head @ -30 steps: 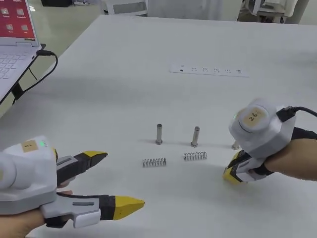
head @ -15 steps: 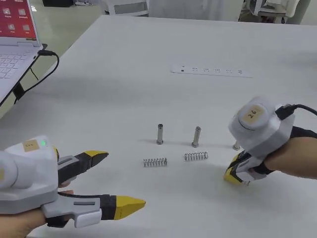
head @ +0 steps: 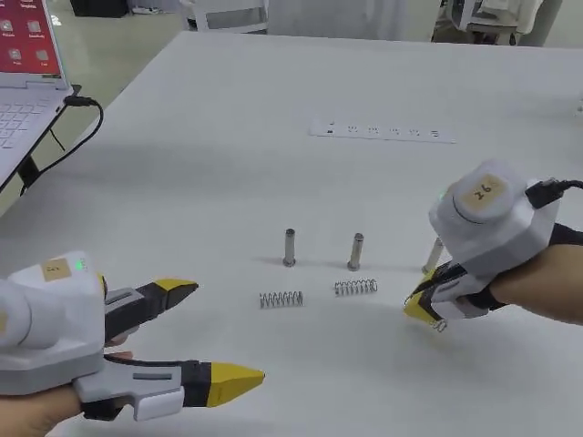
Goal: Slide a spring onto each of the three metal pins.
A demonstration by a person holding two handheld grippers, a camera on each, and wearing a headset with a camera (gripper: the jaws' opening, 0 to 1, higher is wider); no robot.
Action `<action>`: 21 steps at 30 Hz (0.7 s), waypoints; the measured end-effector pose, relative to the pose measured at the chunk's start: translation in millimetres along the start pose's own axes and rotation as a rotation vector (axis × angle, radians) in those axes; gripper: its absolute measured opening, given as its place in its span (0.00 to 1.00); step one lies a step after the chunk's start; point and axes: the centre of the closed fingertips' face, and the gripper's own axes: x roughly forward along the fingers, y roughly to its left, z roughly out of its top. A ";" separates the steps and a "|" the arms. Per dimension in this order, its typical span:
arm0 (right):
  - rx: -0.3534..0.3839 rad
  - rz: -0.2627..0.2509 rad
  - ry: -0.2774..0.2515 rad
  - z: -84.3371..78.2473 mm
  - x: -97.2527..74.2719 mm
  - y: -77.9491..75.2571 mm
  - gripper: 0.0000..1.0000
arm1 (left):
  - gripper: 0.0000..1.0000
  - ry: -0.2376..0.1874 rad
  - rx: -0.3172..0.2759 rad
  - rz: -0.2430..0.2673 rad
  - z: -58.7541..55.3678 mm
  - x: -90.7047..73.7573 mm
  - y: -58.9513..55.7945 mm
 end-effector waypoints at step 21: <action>0.039 -0.015 -0.232 56.1 -31.7 14.2 0.08 | 0.78 -0.021 0.025 -0.054 20.4 3.2 -6.9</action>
